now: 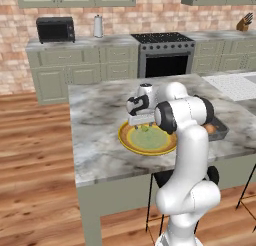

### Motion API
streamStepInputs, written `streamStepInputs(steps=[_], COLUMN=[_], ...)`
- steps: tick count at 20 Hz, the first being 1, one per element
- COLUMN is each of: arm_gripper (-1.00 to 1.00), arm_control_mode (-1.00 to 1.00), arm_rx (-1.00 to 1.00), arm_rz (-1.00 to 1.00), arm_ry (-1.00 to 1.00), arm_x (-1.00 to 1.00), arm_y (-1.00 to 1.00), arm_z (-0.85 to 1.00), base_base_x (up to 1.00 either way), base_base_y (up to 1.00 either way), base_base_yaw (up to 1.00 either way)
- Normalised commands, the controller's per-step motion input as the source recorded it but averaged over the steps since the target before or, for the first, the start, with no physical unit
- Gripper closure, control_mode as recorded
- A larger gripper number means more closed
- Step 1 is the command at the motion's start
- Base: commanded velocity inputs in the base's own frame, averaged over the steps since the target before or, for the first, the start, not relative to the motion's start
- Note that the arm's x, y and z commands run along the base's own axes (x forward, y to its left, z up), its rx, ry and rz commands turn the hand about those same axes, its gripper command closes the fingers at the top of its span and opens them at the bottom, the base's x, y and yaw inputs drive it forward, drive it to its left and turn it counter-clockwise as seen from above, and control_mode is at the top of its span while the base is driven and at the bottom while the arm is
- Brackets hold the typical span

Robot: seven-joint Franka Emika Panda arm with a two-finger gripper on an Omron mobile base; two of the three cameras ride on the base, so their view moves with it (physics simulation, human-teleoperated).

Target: Place one cooked food and one vegetable from the large plate to each tupperware container.

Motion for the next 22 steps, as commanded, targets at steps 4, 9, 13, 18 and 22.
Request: streamStepInputs(steps=[4, 9, 13, 18, 22], arm_gripper=[-1.00, -1.00, -1.00, 1.00, 1.00], arm_control_mode=[-1.00, -1.00, -1.00, -1.00, -1.00], arm_rx=[0.00, 0.00, 0.00, 0.00, 0.00], arm_rz=[0.00, 0.00, 0.00, 0.00, 0.00], arm_ry=[0.04, 0.04, 0.00, 0.00, 0.00], arm_x=[0.23, 0.03, 0.00, 0.00, -0.08], arm_y=[0.00, 0.00, 0.00, 0.00, -0.04], arm_z=[-0.21, -0.26, -0.05, -0.04, 0.00], base_base_x=[0.00, 0.00, 0.00, 0.00, 0.00], base_base_y=[0.00, 0.00, 0.00, 0.00, 0.00], base_base_yaw=[0.00, 0.00, 0.00, 0.00, 0.00])
